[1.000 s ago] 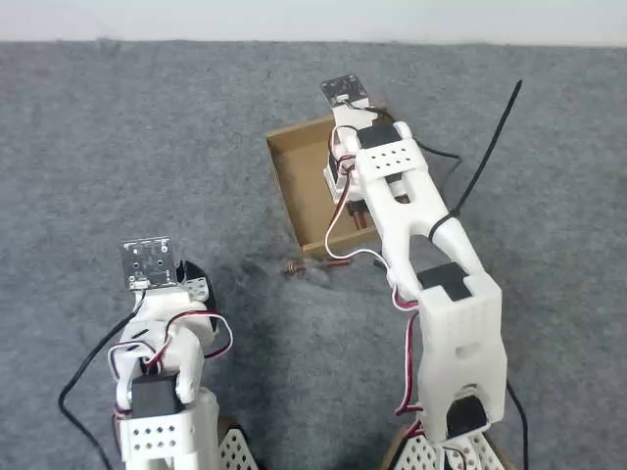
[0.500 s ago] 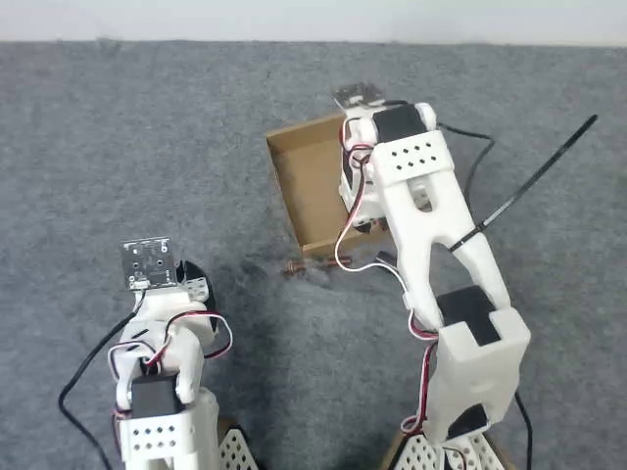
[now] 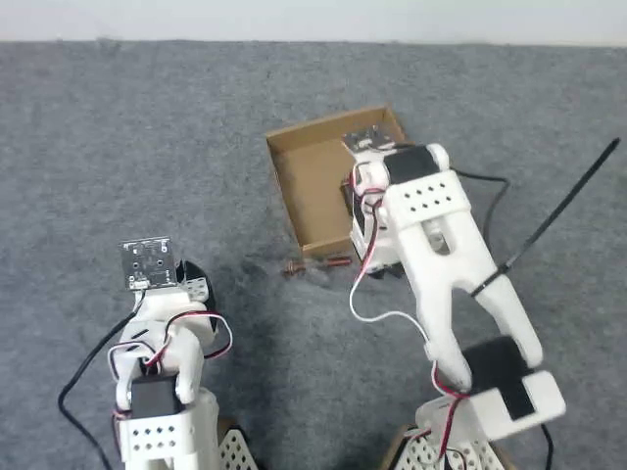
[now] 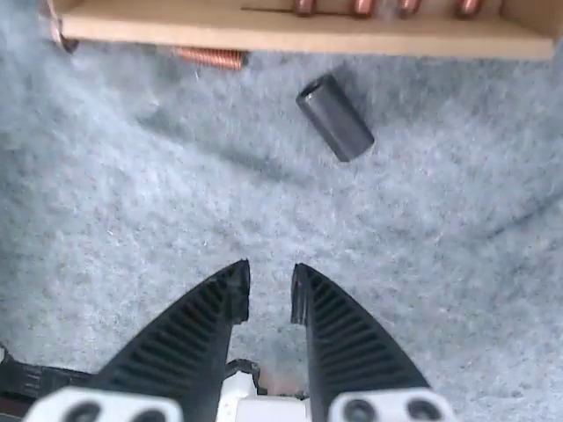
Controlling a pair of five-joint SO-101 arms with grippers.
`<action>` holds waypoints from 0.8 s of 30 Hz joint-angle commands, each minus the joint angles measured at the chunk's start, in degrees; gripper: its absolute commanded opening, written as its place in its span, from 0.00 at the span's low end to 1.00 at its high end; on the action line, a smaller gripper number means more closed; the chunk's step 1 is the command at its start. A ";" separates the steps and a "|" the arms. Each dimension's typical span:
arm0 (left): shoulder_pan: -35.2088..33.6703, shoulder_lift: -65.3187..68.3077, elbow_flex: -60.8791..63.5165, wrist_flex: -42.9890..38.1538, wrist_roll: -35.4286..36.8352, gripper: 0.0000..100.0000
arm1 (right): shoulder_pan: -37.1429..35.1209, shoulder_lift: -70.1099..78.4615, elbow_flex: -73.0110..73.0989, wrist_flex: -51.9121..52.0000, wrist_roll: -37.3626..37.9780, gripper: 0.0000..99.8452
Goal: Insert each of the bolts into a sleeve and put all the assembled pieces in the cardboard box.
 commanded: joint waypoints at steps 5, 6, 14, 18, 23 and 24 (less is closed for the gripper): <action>-0.35 -0.97 -0.84 0.18 -0.53 0.01 | 3.47 -3.21 8.26 -10.07 11.34 0.08; -0.35 -0.97 -0.84 0.18 -0.53 0.01 | 3.56 -3.21 9.67 -11.65 13.27 0.10; -0.35 -0.97 -0.84 0.18 -0.53 0.01 | 4.70 -3.12 14.86 -18.86 18.46 0.15; -0.35 -0.97 -0.84 0.18 -0.53 0.01 | 4.70 -3.12 18.99 -24.40 22.42 0.15; -0.35 -0.97 -0.84 0.18 -0.53 0.01 | 5.32 -3.12 24.35 -30.99 32.79 0.15; -0.35 -0.97 -0.84 0.18 -0.53 0.01 | 5.93 -3.12 24.70 -31.78 34.29 0.15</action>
